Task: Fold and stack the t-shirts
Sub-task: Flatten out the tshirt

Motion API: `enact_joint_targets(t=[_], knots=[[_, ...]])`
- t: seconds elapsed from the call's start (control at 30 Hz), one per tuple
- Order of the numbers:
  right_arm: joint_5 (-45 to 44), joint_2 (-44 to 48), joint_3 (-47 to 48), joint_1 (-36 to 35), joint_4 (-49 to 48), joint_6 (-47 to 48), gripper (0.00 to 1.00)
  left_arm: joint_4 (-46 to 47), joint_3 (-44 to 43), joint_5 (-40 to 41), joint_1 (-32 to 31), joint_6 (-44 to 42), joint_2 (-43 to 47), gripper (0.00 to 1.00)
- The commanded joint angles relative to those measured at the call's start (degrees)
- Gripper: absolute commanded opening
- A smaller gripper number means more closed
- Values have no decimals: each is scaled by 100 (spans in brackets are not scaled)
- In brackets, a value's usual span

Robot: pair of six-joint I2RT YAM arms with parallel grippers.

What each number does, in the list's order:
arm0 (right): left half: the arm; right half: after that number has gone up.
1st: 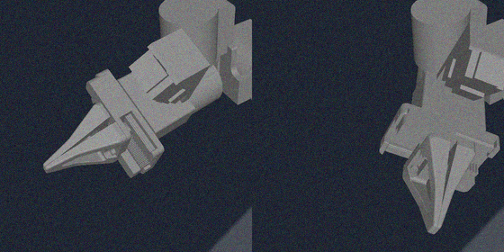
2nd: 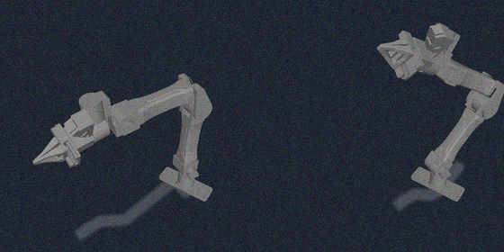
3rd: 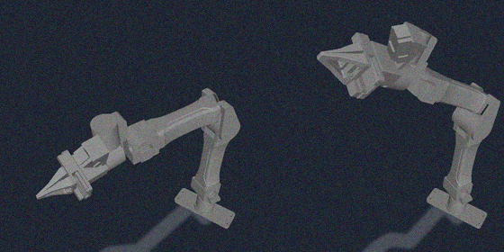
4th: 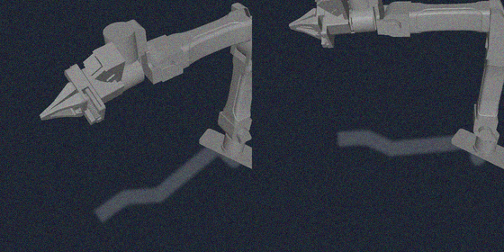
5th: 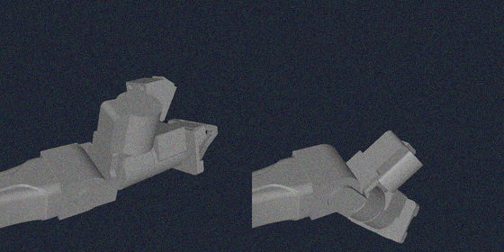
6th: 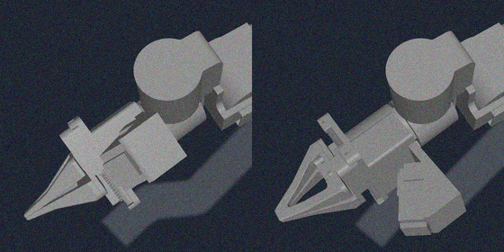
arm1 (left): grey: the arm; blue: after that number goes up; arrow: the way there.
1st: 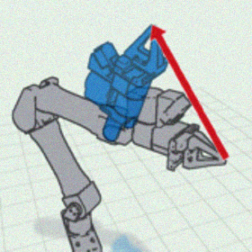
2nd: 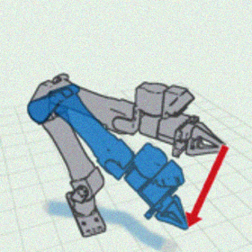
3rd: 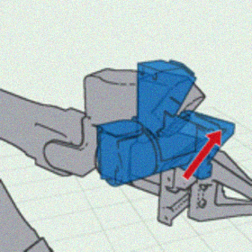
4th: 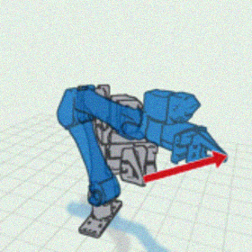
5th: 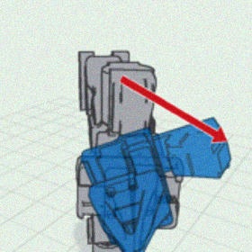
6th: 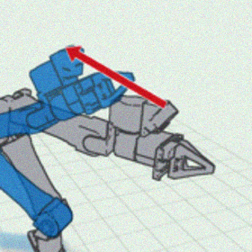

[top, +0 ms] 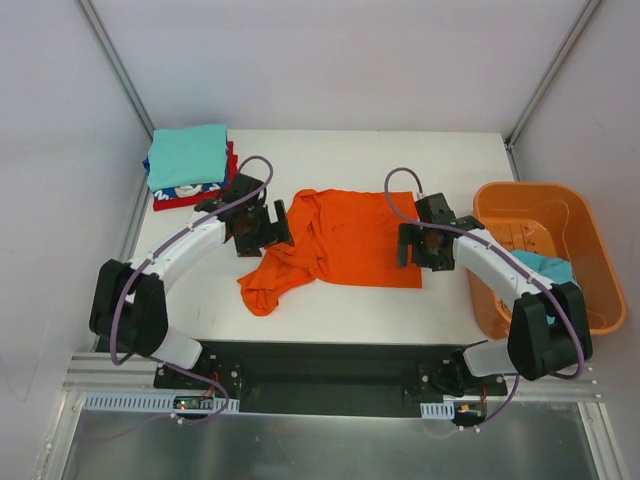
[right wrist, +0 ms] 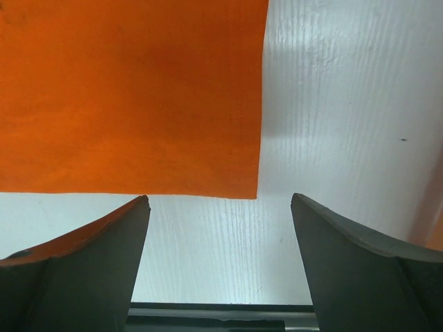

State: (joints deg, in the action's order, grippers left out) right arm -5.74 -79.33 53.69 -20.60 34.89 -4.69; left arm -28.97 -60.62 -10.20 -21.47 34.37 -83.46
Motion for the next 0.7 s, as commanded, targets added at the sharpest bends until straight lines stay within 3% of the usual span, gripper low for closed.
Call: enact_joint_targets(t=[0.0, 0.27, 0.37, 0.5, 0.6, 0.67], knots=[[213, -82, -175, 21, -571, -419, 87, 111, -318, 9, -330, 491, -521, 93], [65, -311, -333, 91, -738, -533, 86, 181, -705, 202, -410, 738, -1452, 83], [73, -302, -403, 170, -765, -559, 86, 181, -767, 439, -401, 755, -1638, 72], [73, -259, -517, 241, -774, -542, 86, 181, -907, 510, -366, 755, -1805, 55], [55, -241, -553, 276, -739, -542, 86, 173, -943, 536, -340, 782, -1893, 33], [116, -258, -553, 293, -756, -533, 86, 173, -925, 536, -314, 808, -1823, 11]])
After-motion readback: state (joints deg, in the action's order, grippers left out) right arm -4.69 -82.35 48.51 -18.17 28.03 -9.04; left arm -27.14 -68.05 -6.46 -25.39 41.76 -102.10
